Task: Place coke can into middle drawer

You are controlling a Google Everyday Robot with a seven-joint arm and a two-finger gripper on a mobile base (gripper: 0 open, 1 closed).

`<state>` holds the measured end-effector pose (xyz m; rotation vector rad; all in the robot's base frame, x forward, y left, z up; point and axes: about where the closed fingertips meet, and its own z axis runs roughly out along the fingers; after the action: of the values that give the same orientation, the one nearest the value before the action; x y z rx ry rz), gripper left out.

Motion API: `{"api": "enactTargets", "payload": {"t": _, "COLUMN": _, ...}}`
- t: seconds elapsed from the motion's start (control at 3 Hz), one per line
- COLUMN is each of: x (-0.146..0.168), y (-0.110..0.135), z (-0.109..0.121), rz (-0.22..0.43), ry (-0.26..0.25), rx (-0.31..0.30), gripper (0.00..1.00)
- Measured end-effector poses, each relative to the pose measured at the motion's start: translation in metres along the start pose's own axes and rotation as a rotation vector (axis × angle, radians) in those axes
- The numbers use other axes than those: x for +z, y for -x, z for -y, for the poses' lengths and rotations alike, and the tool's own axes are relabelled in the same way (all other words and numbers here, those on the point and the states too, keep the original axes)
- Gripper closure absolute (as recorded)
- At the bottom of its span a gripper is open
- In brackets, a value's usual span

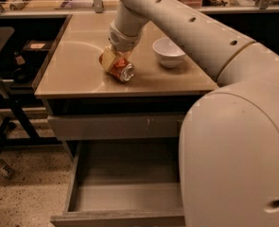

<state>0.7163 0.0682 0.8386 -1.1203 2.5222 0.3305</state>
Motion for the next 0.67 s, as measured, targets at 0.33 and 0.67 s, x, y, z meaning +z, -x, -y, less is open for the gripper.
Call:
{"api": "enactTargets", "payload": {"t": 0.33, "x": -0.008, "y": -0.018, "z": -0.006, "rz": 0.013, "ry": 0.001, "rx": 0.025, "gripper": 1.00}}
{"api": "enactTargets", "payload": {"t": 0.67, "x": -0.017, "y": -0.035, "z": -0.014, "rz": 0.025, "ry": 0.002, "rx": 0.046, "gripper": 1.00}}
